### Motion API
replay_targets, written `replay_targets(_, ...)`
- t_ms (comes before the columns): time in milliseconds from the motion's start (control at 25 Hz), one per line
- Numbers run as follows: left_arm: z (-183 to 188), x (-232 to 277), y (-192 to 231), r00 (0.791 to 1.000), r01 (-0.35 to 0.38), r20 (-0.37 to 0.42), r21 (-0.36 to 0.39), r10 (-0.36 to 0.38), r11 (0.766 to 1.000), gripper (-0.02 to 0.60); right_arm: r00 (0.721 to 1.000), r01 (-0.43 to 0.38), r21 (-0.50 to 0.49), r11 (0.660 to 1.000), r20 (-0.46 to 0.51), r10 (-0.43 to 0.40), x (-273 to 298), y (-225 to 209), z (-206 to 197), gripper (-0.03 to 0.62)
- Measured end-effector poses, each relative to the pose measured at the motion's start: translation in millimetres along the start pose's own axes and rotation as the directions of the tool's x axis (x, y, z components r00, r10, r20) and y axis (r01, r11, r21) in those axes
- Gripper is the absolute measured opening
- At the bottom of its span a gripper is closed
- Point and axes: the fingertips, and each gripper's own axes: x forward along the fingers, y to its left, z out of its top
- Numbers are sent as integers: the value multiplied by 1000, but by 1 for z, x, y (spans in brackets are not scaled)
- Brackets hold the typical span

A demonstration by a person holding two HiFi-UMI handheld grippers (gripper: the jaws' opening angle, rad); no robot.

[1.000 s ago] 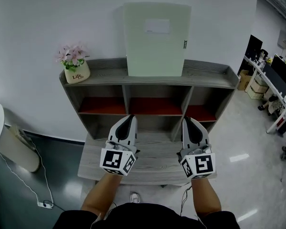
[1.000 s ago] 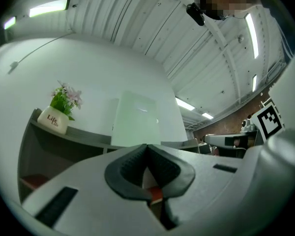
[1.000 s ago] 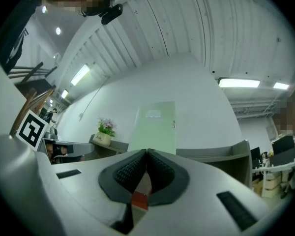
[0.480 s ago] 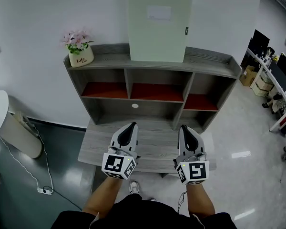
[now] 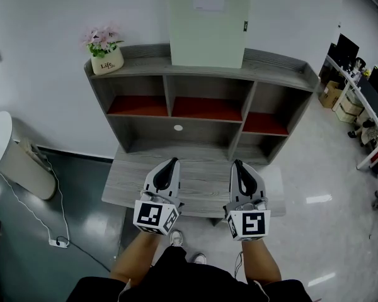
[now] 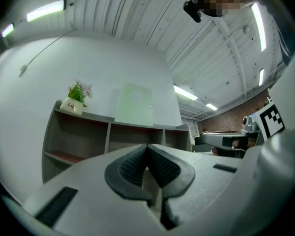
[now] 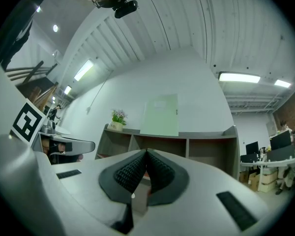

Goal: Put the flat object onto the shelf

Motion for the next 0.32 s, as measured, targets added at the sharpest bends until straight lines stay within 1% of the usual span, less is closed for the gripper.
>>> replay_targets(160,1,0,-2,1000,-9,5,-2,9,1000,8,1000,9,-13,1000,9,-9,1,-1,3,23)
replay_targets(320,5,4,-5,1000,-4,15,23,4,1000,6,1000,19,-19,1000,14,-19,1,-6,3,23)
